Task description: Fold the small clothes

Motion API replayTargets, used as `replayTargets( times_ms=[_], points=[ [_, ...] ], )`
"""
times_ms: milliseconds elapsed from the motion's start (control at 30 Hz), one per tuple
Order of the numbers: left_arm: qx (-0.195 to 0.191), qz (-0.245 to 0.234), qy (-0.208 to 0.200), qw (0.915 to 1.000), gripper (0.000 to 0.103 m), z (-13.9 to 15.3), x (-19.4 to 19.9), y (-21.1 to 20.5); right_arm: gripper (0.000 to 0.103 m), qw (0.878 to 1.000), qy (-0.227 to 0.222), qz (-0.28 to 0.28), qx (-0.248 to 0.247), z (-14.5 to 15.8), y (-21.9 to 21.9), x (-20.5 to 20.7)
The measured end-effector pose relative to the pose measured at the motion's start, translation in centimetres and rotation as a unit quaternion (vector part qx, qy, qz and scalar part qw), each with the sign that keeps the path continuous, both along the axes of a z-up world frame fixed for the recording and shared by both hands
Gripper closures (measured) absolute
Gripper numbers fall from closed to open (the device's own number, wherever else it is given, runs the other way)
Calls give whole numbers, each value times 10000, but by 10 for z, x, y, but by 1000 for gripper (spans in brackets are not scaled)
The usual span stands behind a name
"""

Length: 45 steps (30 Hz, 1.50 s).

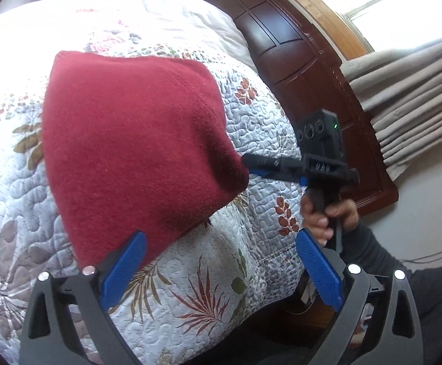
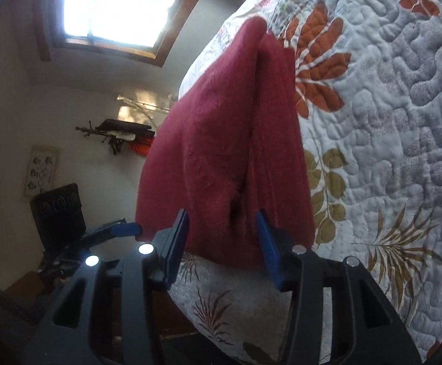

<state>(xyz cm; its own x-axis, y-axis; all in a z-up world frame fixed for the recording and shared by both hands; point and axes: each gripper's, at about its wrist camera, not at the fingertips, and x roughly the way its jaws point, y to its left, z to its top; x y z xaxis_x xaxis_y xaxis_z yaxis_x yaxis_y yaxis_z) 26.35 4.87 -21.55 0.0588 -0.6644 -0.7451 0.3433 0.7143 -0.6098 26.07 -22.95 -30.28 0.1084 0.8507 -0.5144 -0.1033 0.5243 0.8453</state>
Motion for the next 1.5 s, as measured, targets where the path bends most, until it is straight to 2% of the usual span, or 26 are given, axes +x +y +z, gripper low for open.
replayTargets(
  times_ms=[33,67,133,200,267,333,367,433,500,533,633,700,733,767,800,867,933,967,1000,1033,1067,1167,1267,1333,1433,1500],
  points=[
    [-62,14,8,10000,4,1,1,1,95,9998,76,125,-114,-3,4,-1],
    [-77,20,-8,10000,4,4,2,1,96,9997,99,42,-206,-2,0,-2],
    [-84,6,-90,9999,4,10,1,1,97,10000,42,1,-19,7,-11,-9],
    [-164,0,-66,9998,4,11,1,1,97,9999,141,-14,-48,5,-20,-18],
    [-160,-74,-65,9998,4,9,4,-4,97,9987,388,-111,-305,-17,-22,-21],
    [-167,-169,-53,9997,4,7,8,-14,93,9983,480,-163,-284,-30,-20,-20],
    [-164,-229,-62,9996,4,4,10,-18,84,9987,461,-170,-126,-25,-21,-20],
    [-73,-339,-4,9994,4,-5,15,-24,74,9992,204,-330,-13,-4,-25,-18],
    [48,-322,161,9993,4,-19,18,-24,72,9976,-164,-660,106,21,-37,-12],
    [29,-299,230,9993,4,-24,19,-22,72,9962,-252,-732,387,29,-38,-6],
    [-47,-222,289,9993,4,-28,20,-20,72,9958,-311,-272,811,33,-10,10],
    [-68,-191,315,9993,4,-30,19,-18,73,9963,-156,151,829,15,16,17],
    [-76,-182,345,9992,4,-30,20,-17,80,9971,-55,235,721,1,22,18],
    [-78,-178,386,9991,4,-31,19,-17,101,9974,55,254,665,-11,24,21],
    [-76,-161,425,9989,4,-32,19,-15,103,9981,167,208,563,-23,19,24],
    [-128,-94,489,9987,4,-31,18,-10,103,9967,365,23,724,-35,3,22],
    [-303,74,597,9977,4,-24,14,0,103,9966,339,-2,749,-27,-10,24],
    [-427,192,623,9970,4,-18,11,8,96,9957,331,-18,864,-20,-17,24],
    [-546,302,624,9961,4,-12,9,17,83,9949,347,-43,951,-19,-23,30],
    [-644,447,601,9951,4,-6,7,28,30,9948,390,-125,934,-19,-38,36],
    [-704,606,562,9941,4,-2,7,41,2,9945,438,-285,904,-18,-48,43],
    [-822,1168,607,9879,4,-7,10,79,2,9849,944,-397,1398,-37,-61,73],
    [-1100,1613,1317,9719,4,-45,21,107,2,9812,1226,-287,1463,-59,-59,106],
    [-1143,1851,1668,9617,4,-70,26,115,2,9784,1318,-92,1588,-69,-48,120],
    [-1765,1807,2054,9455,4,-94,32,110,2,9753,1303,254,1767,-71,-26,135],
    [-1938,1832,2266,9368,4,-107,35,105,2,9757,1311,416,1707,-70,-9,141]
  ],
)
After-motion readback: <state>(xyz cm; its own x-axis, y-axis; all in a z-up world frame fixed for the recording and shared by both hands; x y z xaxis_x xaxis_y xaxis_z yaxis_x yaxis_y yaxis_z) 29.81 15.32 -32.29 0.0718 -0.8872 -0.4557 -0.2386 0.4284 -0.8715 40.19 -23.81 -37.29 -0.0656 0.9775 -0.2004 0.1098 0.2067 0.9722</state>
